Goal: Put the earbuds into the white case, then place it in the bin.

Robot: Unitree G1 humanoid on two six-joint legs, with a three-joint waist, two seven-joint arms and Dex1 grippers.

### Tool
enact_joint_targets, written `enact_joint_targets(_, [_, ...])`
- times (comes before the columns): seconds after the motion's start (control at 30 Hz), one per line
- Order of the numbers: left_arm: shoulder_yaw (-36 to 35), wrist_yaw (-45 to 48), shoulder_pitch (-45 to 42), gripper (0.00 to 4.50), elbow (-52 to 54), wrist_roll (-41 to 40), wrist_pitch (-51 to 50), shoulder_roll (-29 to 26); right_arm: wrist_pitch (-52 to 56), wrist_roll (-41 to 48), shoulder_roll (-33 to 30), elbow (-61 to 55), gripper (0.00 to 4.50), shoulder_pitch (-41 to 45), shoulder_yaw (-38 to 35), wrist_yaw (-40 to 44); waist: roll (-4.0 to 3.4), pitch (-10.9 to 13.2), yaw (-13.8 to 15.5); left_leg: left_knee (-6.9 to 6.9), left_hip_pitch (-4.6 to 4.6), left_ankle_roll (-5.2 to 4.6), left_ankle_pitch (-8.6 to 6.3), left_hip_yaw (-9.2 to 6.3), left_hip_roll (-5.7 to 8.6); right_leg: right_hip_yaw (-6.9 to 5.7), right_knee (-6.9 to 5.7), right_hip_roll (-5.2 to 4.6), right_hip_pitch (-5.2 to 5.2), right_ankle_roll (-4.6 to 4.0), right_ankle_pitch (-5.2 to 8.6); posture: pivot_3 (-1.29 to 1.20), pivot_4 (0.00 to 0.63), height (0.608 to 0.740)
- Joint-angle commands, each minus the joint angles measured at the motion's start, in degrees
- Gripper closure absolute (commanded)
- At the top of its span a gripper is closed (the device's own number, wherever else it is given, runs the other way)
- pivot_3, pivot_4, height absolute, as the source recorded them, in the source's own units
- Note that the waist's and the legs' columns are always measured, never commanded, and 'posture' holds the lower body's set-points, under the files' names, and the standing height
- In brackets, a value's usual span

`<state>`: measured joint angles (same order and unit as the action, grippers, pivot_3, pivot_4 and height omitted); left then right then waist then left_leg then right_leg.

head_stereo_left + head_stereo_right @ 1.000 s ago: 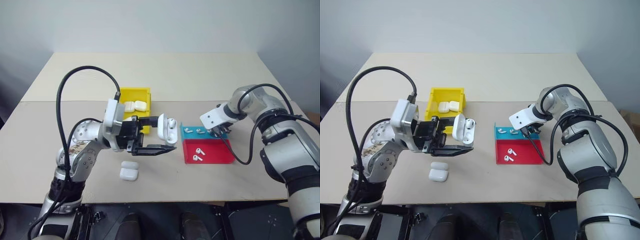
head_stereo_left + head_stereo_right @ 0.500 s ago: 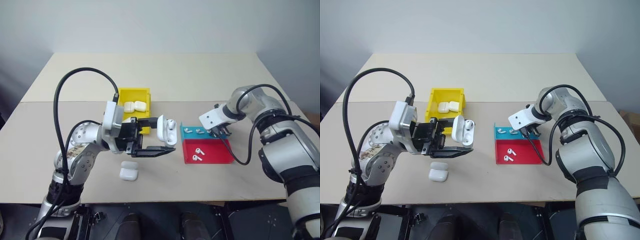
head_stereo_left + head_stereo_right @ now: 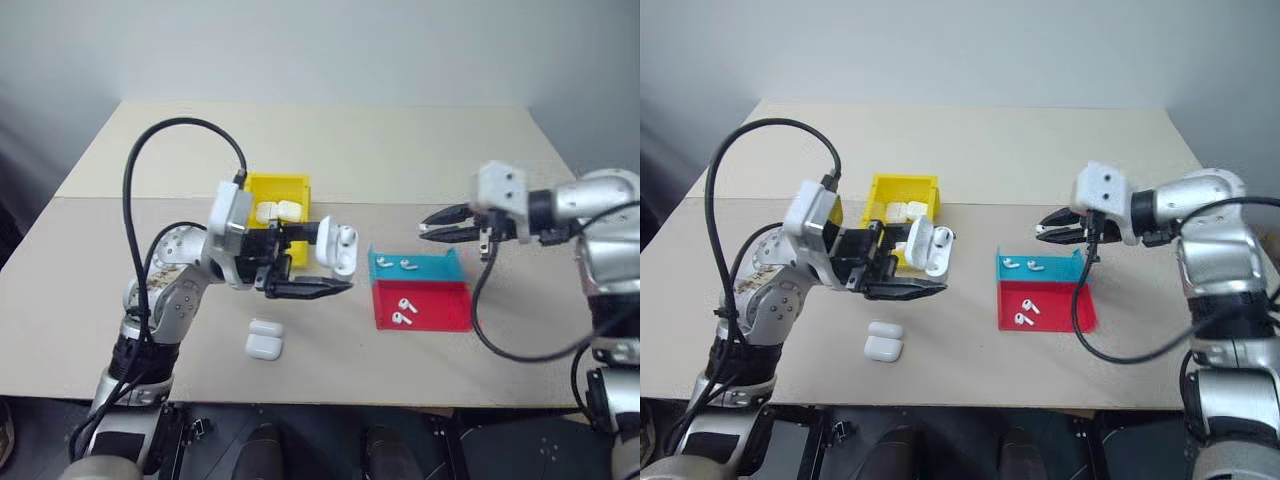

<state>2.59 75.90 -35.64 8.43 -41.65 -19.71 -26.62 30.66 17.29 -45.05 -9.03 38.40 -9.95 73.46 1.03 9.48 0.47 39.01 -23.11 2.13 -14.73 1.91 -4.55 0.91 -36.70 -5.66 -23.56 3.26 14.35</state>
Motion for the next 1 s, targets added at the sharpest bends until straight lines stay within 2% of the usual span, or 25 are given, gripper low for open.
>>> enact_joint_targets(0.03, [-0.27, 1.44, -2.44, 1.72, -1.67, 0.38, 1.61, 0.66, 20.60, 20.73, 5.47, -15.83, 3.88, -2.01, -14.46, -13.99, 0.00, 0.00, -0.10, 0.01, 0.12, 0.00, 0.00, -0.01, 0.00, 0.02, 0.02, 0.01, 0.07, -0.01, 0.01, 0.00, 0.150, 0.740])
enact_joint_targets(0.1, [0.06, 2.32, -3.70, 1.72, -3.32, 0.71, 1.87, 1.28, 27.70, 34.14, 10.31, -21.84, 3.88, -3.80, -19.90, -24.49, 0.03, -0.01, -0.05, -0.02, 0.38, 0.00, 0.00, -0.02, 0.00, 0.02, 0.16, 0.01, 0.31, -0.05, 0.04, 0.00, 0.150, 0.740])
enact_joint_targets(0.17, [0.28, 2.93, -4.61, 1.72, -4.42, 0.96, 1.90, 1.89, 30.67, 45.47, 12.79, -25.44, 3.88, -5.33, -22.22, -33.65, 0.04, -0.02, -0.03, -0.07, 0.50, -0.01, -0.01, -0.05, 0.00, 0.00, 0.27, 0.03, 0.48, -0.05, 0.04, 0.00, 0.150, 0.740])
enact_joint_targets(0.27, [0.64, 3.26, -5.98, 1.72, -5.94, 1.68, 2.18, 3.01, 29.46, 58.23, 12.49, -30.29, 3.88, -9.17, -21.35, -43.20, 0.04, -0.02, 0.04, -0.08, 0.39, -0.02, -0.01, -0.05, 0.00, 0.00, 0.37, 0.02, 0.42, -0.05, 0.03, 0.00, 0.150, 0.740])
enact_joint_targets(0.37, [1.01, 3.22, -7.20, 1.72, -7.07, 2.20, 2.40, 4.25, 26.61, 66.73, 11.96, -32.33, 3.88, -11.70, -18.21, -51.30, 0.04, -0.02, 0.08, -0.09, 0.29, -0.12, -0.07, -0.10, 0.00, -0.04, 0.50, 0.02, 0.41, -0.05, 0.03, 0.00, 0.150, 0.740])
enact_joint_targets(0.63, [0.92, 3.28, -7.98, 1.72, -7.56, 3.19, 2.25, 5.61, 20.68, 71.52, 9.70, -33.94, 3.88, -10.94, -8.55, -59.70, 0.04, -0.02, -0.19, -0.07, 0.26, -0.19, -0.11, -0.10, 0.01, -0.04, 0.55, 0.03, 0.39, -0.02, 0.02, 0.00, 0.150, 0.740])
enact_joint_targets(1.0, [0.39, 2.46, -5.95, 1.72, -5.18, 3.59, 2.14, 4.98, 19.01, 67.35, 7.67, -31.52, 3.88, -6.61, 0.73, -60.53, 0.04, -0.02, -0.27, -0.07, 0.21, -0.21, -0.12, -0.12, 0.00, -0.06, 0.60, 0.03, 0.37, -0.02, 0.02, 0.00, 0.150, 0.740])
